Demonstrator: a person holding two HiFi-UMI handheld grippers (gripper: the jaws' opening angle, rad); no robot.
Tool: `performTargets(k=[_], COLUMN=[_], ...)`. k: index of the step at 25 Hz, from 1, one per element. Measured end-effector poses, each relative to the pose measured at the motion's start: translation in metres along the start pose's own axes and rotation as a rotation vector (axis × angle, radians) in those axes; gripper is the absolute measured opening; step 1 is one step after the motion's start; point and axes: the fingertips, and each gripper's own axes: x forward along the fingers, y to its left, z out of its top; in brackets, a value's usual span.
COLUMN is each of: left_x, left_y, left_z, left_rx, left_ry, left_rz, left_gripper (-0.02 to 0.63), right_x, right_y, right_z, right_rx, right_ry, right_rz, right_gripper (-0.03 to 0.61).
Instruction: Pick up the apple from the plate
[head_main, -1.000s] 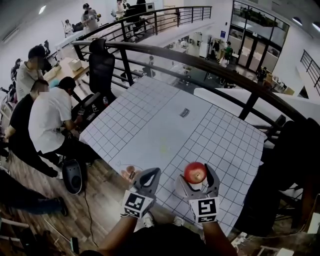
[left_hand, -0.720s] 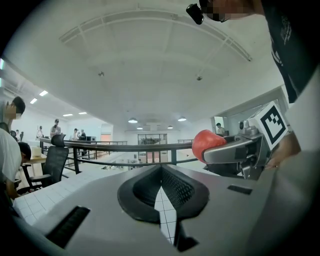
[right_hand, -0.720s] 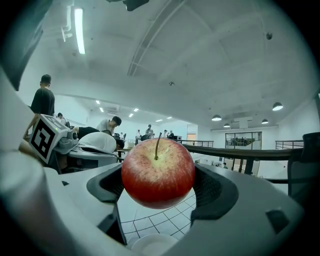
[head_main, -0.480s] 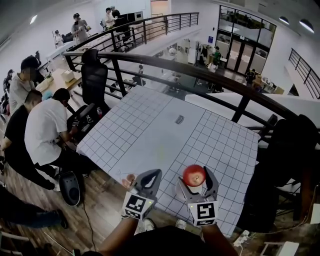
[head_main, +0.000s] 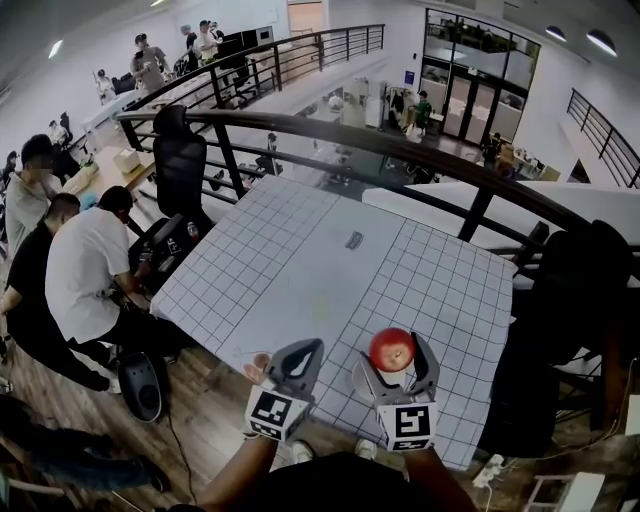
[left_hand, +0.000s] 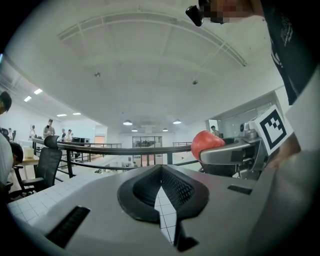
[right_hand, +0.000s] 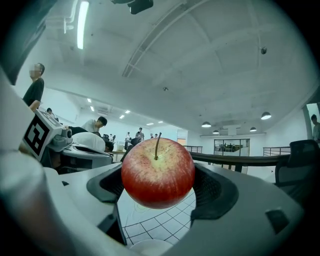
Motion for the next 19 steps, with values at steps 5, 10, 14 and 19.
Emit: performTargets(k=[5, 10, 14, 19], left_x=[-0.003, -0.001, -0.002, -0.006], left_y=[-0.003, -0.004, -0.004, -0.01], left_z=[-0.001, -0.003, -0.004, 0.042], left_rx=[-0.001, -0.003, -0.004, -0.007], left_ry=[0.0, 0.002, 0.005, 0.002], left_rz=[-0.016, -0.019, -0.02, -0.017], left_gripper=[0.021, 0.021, 0.021, 0.021], right_x=[-0.005, -0.004, -0.004, -0.013], right_y=[0.001, 0.003, 0.003, -0.006], right_z=[-0.005, -0.011, -0.012, 0.031], right_rx=[0.003, 0.014, 0.013, 0.006], right_ry=[0.007, 0.024, 0.031, 0.036], right_rz=[-0.01, -0.004, -0.004, -0.001], right_gripper=[0.403, 0.403, 0.403, 0.403])
